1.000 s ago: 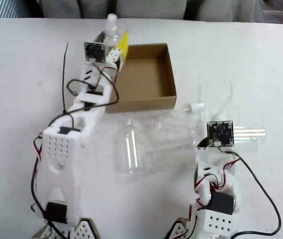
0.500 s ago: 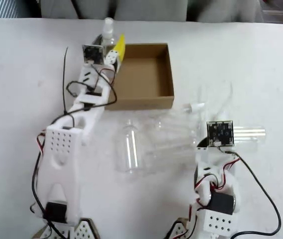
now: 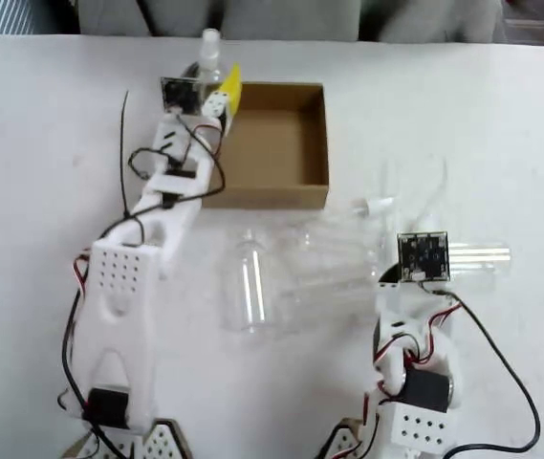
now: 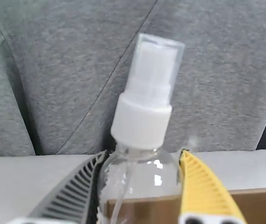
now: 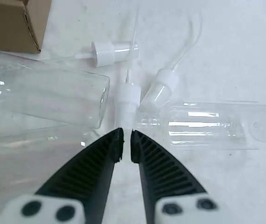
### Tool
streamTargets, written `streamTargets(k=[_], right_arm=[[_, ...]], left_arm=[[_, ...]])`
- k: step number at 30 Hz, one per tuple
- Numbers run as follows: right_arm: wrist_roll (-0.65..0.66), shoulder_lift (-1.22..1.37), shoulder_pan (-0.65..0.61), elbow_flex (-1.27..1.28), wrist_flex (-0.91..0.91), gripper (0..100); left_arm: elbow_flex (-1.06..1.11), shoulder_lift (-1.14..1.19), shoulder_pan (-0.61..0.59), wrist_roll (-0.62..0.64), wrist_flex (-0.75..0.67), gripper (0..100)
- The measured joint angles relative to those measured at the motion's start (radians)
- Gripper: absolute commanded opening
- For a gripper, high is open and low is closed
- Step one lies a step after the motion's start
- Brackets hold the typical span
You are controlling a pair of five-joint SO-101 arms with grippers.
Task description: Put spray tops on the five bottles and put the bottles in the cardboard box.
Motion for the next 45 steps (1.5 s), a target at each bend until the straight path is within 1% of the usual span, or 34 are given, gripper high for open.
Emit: streamTargets(k=[5,8,12,18,28,34,40,45], right_arm=[[0.043,0.000,0.000,0.000,0.000,2.1],[0.052,0.000,0.000,0.000,0.000,2.1],[0.060,0.000,0.000,0.000,0.000,2.1],[0.063,0.000,0.000,0.000,0.000,2.1],[0.063,0.000,0.000,0.000,0.000,2.1],[0.063,0.000,0.000,0.000,0.000,2.1],[0.063,0.000,0.000,0.000,0.000,2.1],[0.063,0.000,0.000,0.000,0.000,2.1]], left_arm=[[-0.015,-0.002,-0.003,0.000,0.071,32],[-0.025,-0.002,-0.008,-0.002,0.126,36],[-0.023,-0.002,-0.006,-0.002,0.175,37],[-0.018,-0.006,-0.008,-0.002,0.178,37],[0.152,-0.137,-0.006,-0.002,0.183,37],[0.196,-0.232,-0.009,0.003,0.183,37],[0.315,-0.344,-0.008,0.003,0.183,37],[0.480,-0.506,-0.008,0.003,0.183,37]])
